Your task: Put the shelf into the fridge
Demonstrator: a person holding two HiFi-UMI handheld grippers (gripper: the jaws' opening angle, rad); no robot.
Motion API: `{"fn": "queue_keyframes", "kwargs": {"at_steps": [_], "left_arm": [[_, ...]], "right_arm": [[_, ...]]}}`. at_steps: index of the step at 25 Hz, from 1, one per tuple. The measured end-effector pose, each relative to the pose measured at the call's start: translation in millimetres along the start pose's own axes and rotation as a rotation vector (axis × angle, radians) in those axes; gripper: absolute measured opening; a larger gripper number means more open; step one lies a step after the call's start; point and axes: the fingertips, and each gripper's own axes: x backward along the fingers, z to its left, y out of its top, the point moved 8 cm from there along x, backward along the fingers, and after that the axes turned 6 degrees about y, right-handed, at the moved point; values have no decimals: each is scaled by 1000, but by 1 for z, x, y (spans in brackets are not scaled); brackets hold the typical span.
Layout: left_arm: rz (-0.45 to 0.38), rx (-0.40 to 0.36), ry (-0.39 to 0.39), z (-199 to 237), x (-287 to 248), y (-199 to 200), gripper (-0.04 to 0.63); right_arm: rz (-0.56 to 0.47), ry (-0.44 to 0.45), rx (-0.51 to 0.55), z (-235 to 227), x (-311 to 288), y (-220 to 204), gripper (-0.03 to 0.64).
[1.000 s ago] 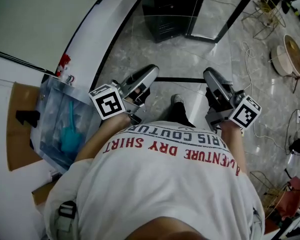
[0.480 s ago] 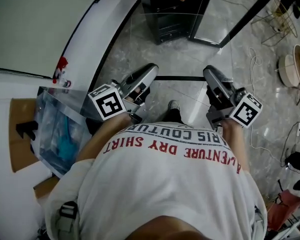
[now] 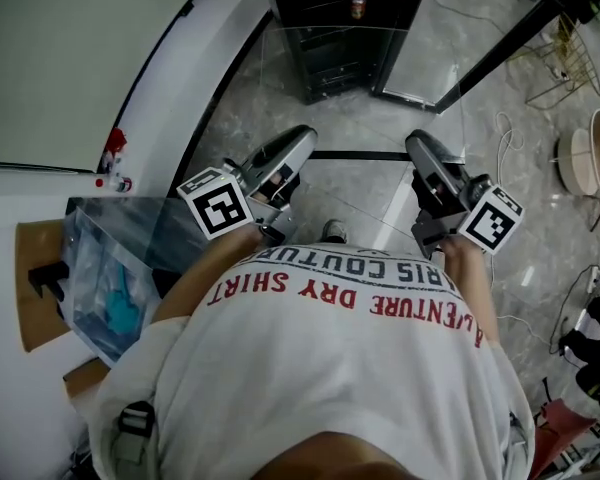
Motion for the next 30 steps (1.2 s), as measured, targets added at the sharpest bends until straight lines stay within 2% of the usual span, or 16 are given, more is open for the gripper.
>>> {"fn": "queue_keyframes", "kwargs": {"at_steps": [11, 16, 20, 27, 30], "left_arm": [[-4, -21, 30, 1, -50, 10, 104], [5, -38, 38, 10, -65, 13, 104], [8, -17, 45, 20, -75, 16, 106], [23, 20, 76, 58, -134, 58, 106], [16, 17, 74, 64, -146, 66, 106]], "right_arm": [[17, 13, 4, -40, -2, 41, 110], [21, 3, -5, -56, -5, 47, 110], [29, 5, -5, -69, -14, 51, 110], [57, -23, -59, -127, -56, 93, 112], [61, -23, -56, -137, -64, 103, 112]]}}
